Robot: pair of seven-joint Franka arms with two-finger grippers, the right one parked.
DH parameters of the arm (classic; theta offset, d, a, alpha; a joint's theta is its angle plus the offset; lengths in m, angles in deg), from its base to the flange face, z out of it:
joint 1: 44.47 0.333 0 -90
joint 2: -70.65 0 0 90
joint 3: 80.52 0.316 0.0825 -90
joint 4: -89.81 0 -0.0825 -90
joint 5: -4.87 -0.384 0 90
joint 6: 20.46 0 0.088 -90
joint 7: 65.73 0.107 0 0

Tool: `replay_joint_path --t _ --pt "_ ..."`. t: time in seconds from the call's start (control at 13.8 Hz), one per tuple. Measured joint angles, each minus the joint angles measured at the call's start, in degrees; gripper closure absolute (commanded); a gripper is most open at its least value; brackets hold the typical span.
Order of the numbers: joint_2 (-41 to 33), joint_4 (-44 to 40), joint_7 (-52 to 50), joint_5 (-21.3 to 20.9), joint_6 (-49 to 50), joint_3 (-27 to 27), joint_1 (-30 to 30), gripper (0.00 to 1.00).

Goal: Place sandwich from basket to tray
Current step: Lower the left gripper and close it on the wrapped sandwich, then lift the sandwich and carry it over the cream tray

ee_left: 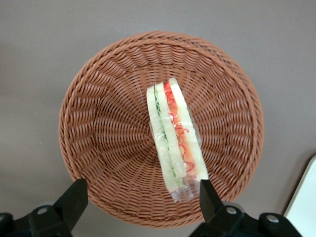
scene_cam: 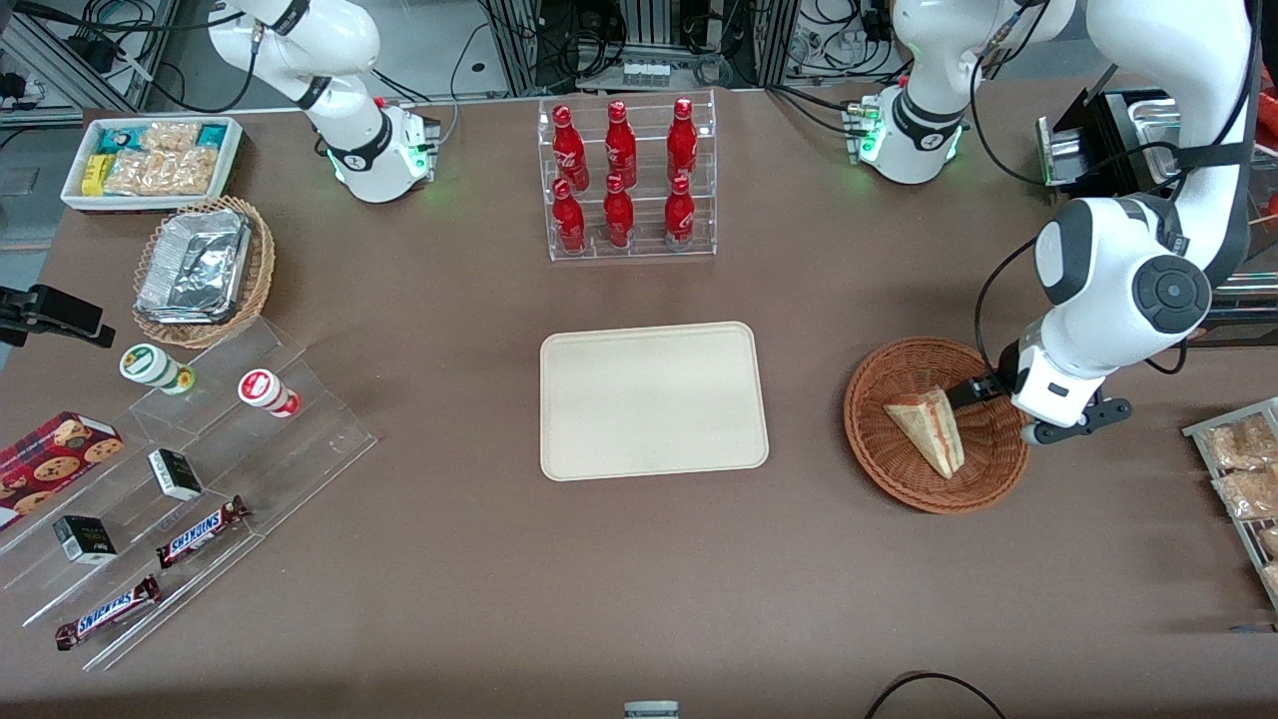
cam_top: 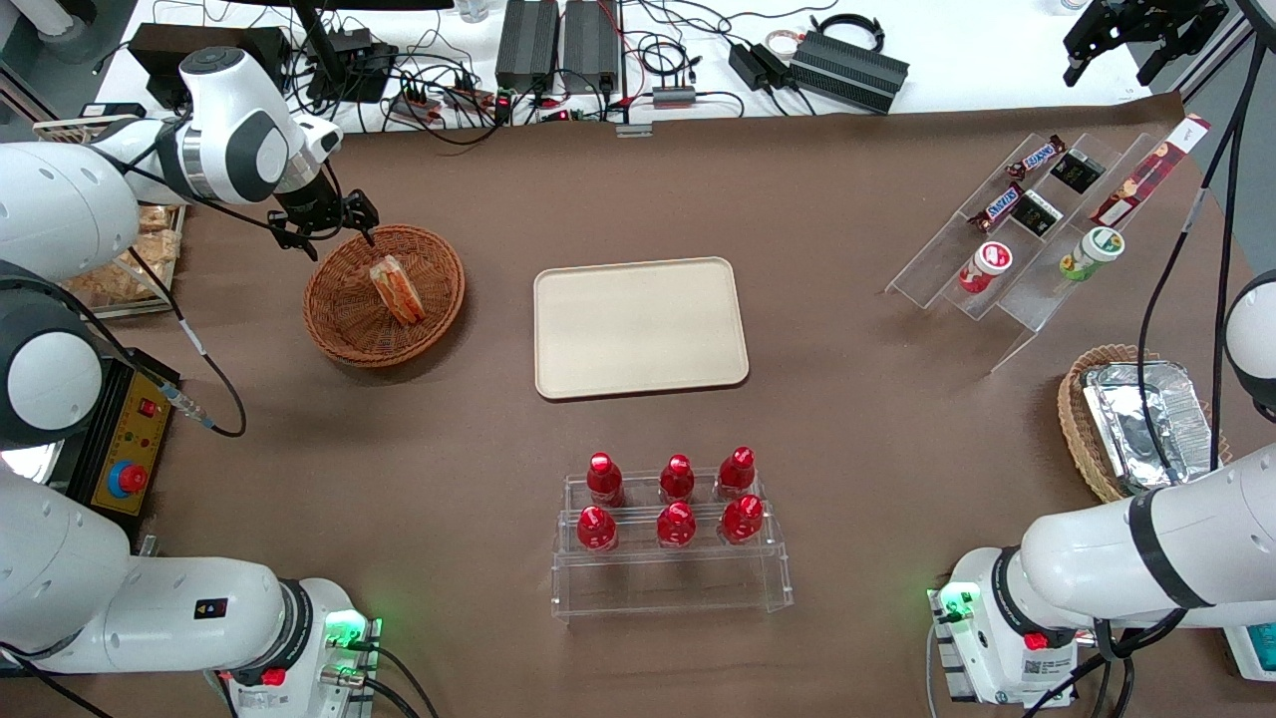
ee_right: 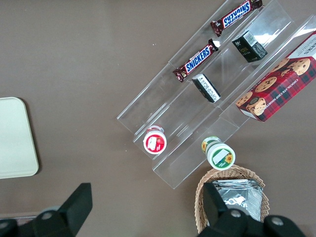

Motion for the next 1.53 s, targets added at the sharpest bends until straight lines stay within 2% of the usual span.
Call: replay_joint_path --t 0.29,1.16,1.24,1.38,1.45,1.53 --pt "0.8 0.0 -14.6 0.8 -1.3 -0.2 -1.4 0.0" --pt "9.2 0.2 -16.7 1.3 -9.2 -0.3 -3.5 0.0" --pt "9.8 0.3 -16.8 1.3 -9.3 -0.3 -3.5 0.13" --pt "10.1 0.6 -17.0 1.3 -9.3 -0.3 -3.5 0.88" --pt "10.1 0.6 -17.1 1.4 -9.1 -0.3 -3.5 1.0" --pt "10.1 0.6 -17.2 1.4 -8.6 -0.3 -3.5 1.0"
